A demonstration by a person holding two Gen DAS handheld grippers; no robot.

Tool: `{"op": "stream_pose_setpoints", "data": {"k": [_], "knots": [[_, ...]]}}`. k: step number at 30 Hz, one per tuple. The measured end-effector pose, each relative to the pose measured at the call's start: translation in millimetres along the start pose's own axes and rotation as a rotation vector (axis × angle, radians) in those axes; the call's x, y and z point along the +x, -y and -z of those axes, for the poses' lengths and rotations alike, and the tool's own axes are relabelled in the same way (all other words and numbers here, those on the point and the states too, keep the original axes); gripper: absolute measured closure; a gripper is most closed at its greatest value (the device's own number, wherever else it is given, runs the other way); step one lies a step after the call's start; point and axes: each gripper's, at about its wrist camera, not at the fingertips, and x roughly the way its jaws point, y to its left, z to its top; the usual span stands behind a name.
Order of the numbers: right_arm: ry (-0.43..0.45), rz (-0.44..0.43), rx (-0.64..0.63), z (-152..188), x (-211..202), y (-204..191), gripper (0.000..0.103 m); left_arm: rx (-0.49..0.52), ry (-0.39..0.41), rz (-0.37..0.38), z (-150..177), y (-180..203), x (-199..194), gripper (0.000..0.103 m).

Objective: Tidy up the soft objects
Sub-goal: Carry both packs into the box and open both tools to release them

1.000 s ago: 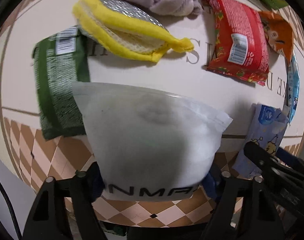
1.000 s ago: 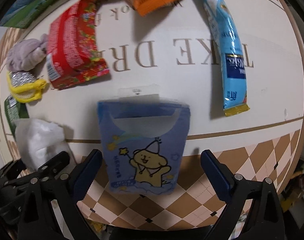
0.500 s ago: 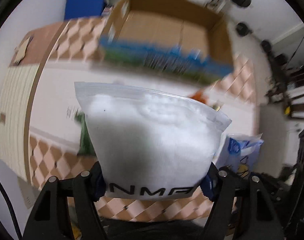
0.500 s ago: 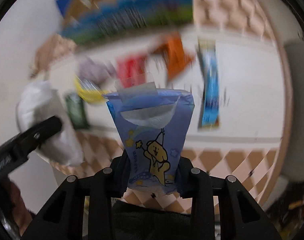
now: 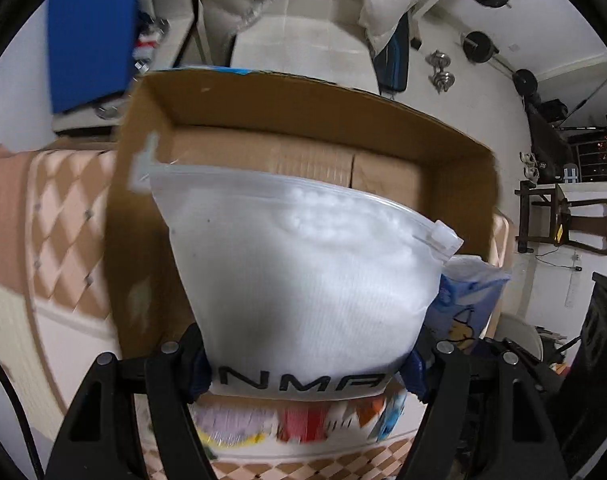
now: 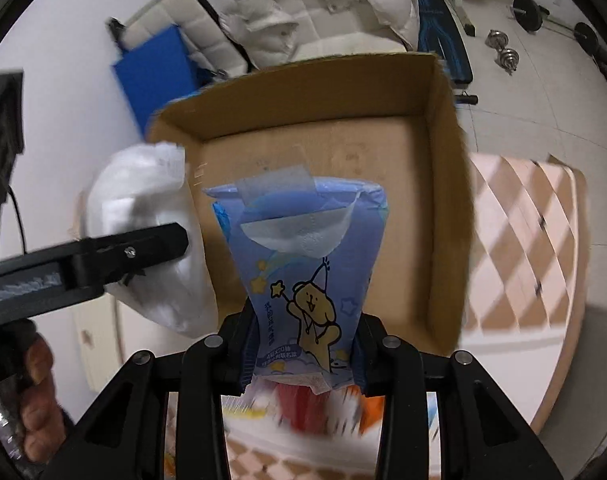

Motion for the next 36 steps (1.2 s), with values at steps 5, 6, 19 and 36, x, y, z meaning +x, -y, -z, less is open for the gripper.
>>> {"op": "stream_pose_setpoints", "data": {"k": [5,6,19,36], "knots": [[-0.072,0.111,0.026,-35.4,77.0,29.5,0.063,0.011,-0.086,0.033,-38.3,0.7,45.6,0.031],[-0.082,0.121,0.027,-41.1,82.4,28.4,0.063,0.021,-0.092,0.028,-43.1,0.9,51.7,0.031],[-0.165,0.244,0.012,-49.7,115.5,2.8,0.020,0.086,-0.119,0.011,-54.0,3.2,72.3,0.015],[-0.035,0.324,-0.004,84.5,-82.7,-168.1,0.000,0.172,0.164,-0.104,33.0,0.8,-34.8,0.001]]}}
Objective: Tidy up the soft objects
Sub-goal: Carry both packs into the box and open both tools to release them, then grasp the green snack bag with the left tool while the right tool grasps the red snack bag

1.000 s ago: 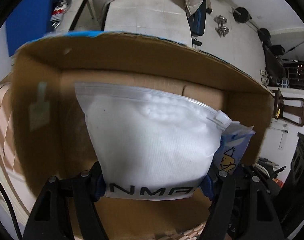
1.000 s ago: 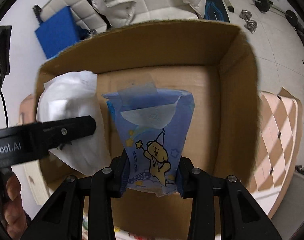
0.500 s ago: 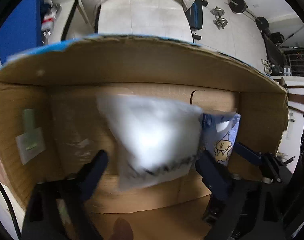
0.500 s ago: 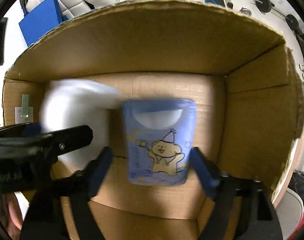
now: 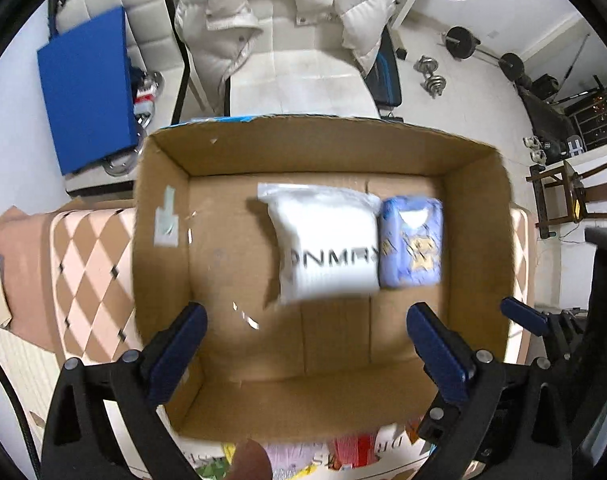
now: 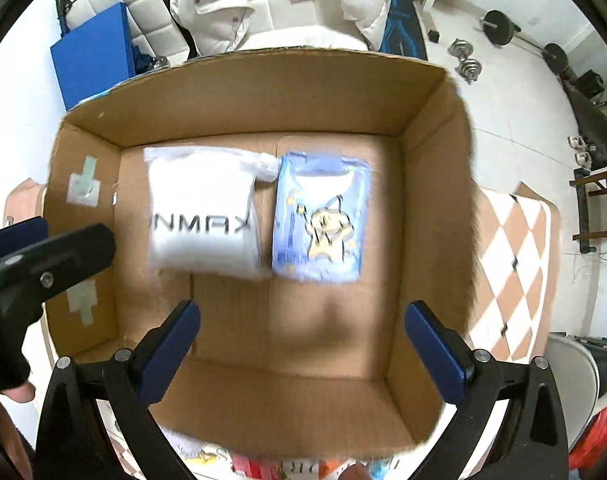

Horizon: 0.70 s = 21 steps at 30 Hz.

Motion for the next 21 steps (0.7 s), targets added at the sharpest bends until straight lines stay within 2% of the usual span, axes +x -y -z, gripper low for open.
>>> {"op": "stream_pose_setpoints", "data": {"k": [4,5,8,11,12,13,15,16,17,19,21], "knots": [[0.053,-0.021,0.005,59.3,-75.1,-15.3,0.000,0.014,0.056,-0.038,25.0,7.7,-29.2,0.001],[0.066,-0.028,0.006,55.2,-77.6,-13.1,0.000,0.013,0.065,-0.045,30.9,9.3,-34.7,0.001],[0.128,-0.037,0.003,104.4,-114.2,-15.8,0.000,0.011,0.086,-0.049,45.5,14.6,-49.9,0.001],[0.175,-0.049,0.001,146.9,-154.5,-42.1,0.000,0.002,0.101,-0.056,52.7,19.6,-63.1,0.001],[0.188,-0.063,0.002,151.4,-151.5,-43.6,0.000,0.000,0.108,-0.060,55.2,21.6,-68.9,0.001],[0.200,-0.067,0.000,165.3,-166.1,-50.4,0.000,-0.001,0.119,-0.062,58.4,23.2,-75.3,0.001],[0.240,-0.085,-0.007,173.9,-172.0,-54.8,0.000,-0.002,0.159,-0.078,67.7,26.3,-92.9,0.001],[0.277,-0.098,-0.011,193.0,-194.1,-63.8,0.000,-0.004,0.188,-0.095,75.1,26.6,-101.6,0.001],[0.310,-0.119,-0.014,174.2,-170.0,-39.6,0.000,-0.006,0.216,-0.117,84.9,26.1,-108.8,0.001],[0.355,-0.123,-0.035,186.6,-169.5,-26.0,0.000,-0.006,0.237,-0.184,110.1,20.6,-110.6,0.001],[0.348,-0.128,-0.068,180.9,-131.4,-15.0,0.000,-0.027,0.225,-0.252,142.3,8.4,-101.4,0.001]]}}
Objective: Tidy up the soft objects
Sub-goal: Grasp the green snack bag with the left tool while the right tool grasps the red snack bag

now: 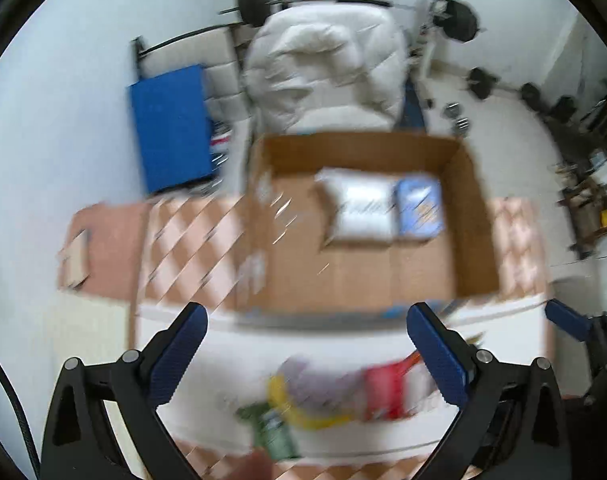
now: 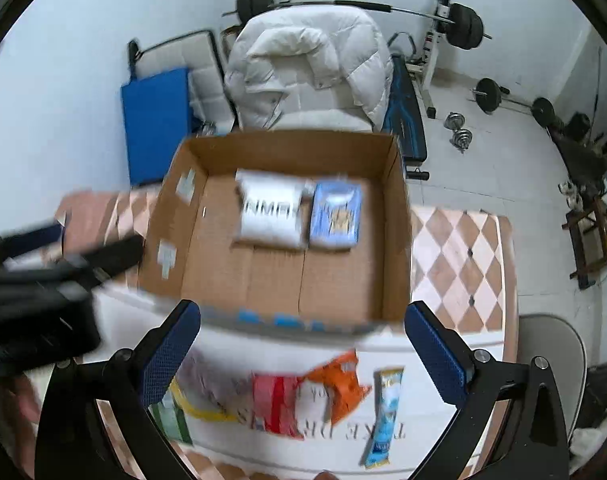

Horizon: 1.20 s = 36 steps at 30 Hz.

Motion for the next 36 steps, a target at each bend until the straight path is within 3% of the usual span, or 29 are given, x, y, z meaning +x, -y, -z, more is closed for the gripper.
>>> {"op": "stream_pose_setpoints", "data": {"k": [2,3,7,10,14,21,24,26,31,36], "knots": [[-0.062,-0.062,-0.014,7.1,49.5,13.2,0.000,-0.048,-0.055,-0.060,43.8,-18.5,20.8,0.001],[-0.101,-0.087,-0.019,27.5,58.5,9.6,0.000,-0.070,-0.094,-0.067,61.5,-27.1,32.6,0.001],[-0.219,-0.072,-0.034,87.2,127.4,16.2,0.000,-0.150,-0.318,-0.037,135.3,-56.4,106.5,0.002],[-0.308,-0.073,-0.005,123.0,164.3,9.7,0.001,-0.175,-0.400,-0.051,171.3,-64.7,150.1,0.006],[-0.372,-0.055,0.012,132.6,200.4,-2.2,0.003,-0.212,-0.482,-0.014,196.2,-69.4,191.9,0.006],[-0.432,-0.037,0.032,149.0,217.7,-27.1,0.006,-0.225,-0.526,0.007,214.6,-73.7,226.4,0.008],[-0.454,-0.025,0.047,160.2,217.6,-37.3,0.012,-0.249,-0.511,0.053,213.2,-78.7,226.3,0.025],[-0.469,-0.012,0.055,167.9,220.1,-40.8,0.018,-0.245,-0.505,0.063,210.4,-79.9,225.1,0.048],[-0.523,0.033,0.063,191.0,215.5,-53.6,0.048,-0.171,-0.460,0.011,213.3,-65.1,219.8,0.064],[-0.512,0.029,0.025,222.4,194.3,-71.8,0.054,-0.172,-0.450,-0.010,226.2,-56.3,210.5,0.071]]}}
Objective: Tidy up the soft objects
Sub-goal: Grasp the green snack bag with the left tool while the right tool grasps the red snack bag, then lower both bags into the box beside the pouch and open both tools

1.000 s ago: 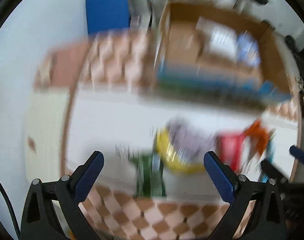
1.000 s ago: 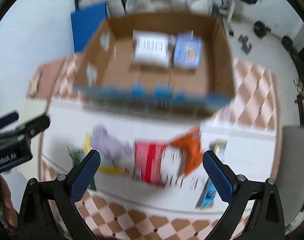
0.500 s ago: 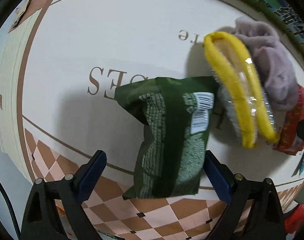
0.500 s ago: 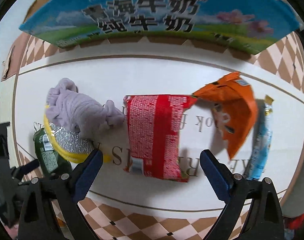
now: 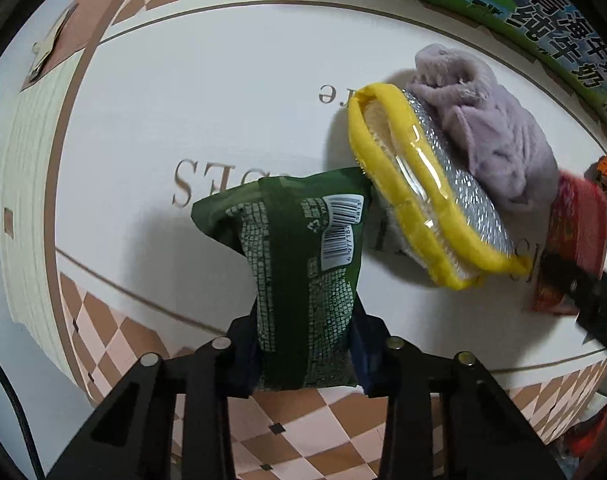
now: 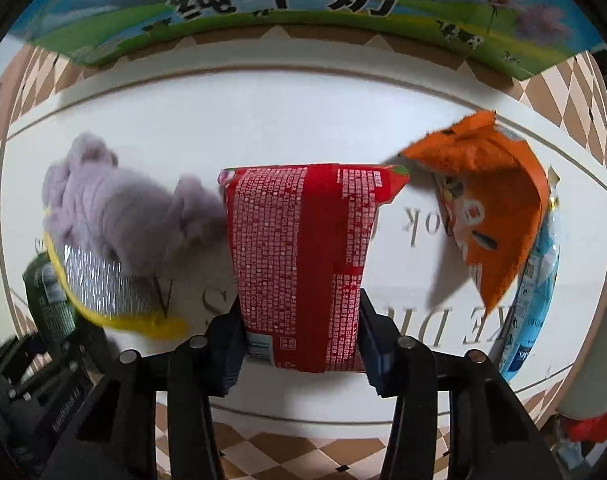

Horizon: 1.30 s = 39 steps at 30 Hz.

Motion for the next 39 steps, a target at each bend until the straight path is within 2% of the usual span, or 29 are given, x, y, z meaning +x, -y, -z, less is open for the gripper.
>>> {"op": "stream_pose_setpoints", "data": {"k": [4,9,11,13,17,19,21,23,24,26,27,30,32,35,37,38,39], "knots": [[-0.024,-0.064,-0.020,53.3,-2.5,-8.5,0.055,0.003,-0.005,0.034,29.6,-2.7,-17.9,0.071],[-0.010,-0.157,-0.036,99.4,-36.2,5.9,0.056,0.024,0.074,0.086,55.4,5.9,-66.1,0.071],[0.025,-0.194,-0.035,116.4,-58.0,10.1,0.056,0.035,0.121,0.121,58.8,11.1,-91.2,0.071],[0.067,-0.226,-0.027,126.1,-84.0,16.8,0.056,0.051,0.167,0.157,50.3,24.0,-127.4,0.071],[0.146,-0.284,-0.012,129.7,-134.7,32.6,0.056,0.108,0.275,0.240,3.5,40.8,-206.5,0.071],[0.190,-0.316,-0.005,123.6,-168.2,43.0,0.056,0.136,0.311,0.268,-16.4,45.2,-231.2,0.071],[0.228,-0.337,-0.001,96.7,-192.3,65.4,0.056,0.158,0.345,0.278,-42.3,53.0,-259.0,0.071],[0.271,-0.331,0.001,67.6,-205.8,88.2,0.056,0.177,0.372,0.267,-77.0,62.4,-274.3,0.071],[0.284,-0.321,0.004,65.4,-212.9,91.4,0.056,0.177,0.380,0.257,-94.2,65.9,-278.1,0.071],[0.298,-0.307,0.014,37.8,-226.8,91.6,0.056,0.173,0.377,0.237,-135.1,71.4,-279.3,0.071],[0.291,-0.301,0.020,-8.5,-217.0,90.9,0.056,0.171,0.373,0.226,-152.7,77.2,-281.2,0.071],[0.284,-0.245,0.033,-49.4,-209.4,96.3,0.056,0.175,0.340,0.189,-205.7,80.7,-268.0,0.071],[0.255,-0.220,0.044,-77.5,-178.0,95.3,0.056,0.180,0.315,0.150,-234.4,86.6,-254.7,0.071],[0.201,-0.190,0.067,-92.9,-156.9,85.1,0.056,0.192,0.257,0.117,-270.3,96.0,-228.8,0.071],[0.163,-0.175,0.078,-95.2,-130.8,86.4,0.056,0.184,0.195,0.133,-287.9,100.3,-210.7,0.071],[0.140,-0.162,0.082,-94.5,-105.0,90.6,0.056,0.185,0.161,0.138,-296.0,102.9,-200.7,0.071],[0.123,-0.152,0.084,-95.8,-99.4,88.4,0.056,0.183,0.136,0.143,-302.5,104.2,-193.5,0.071]]}}
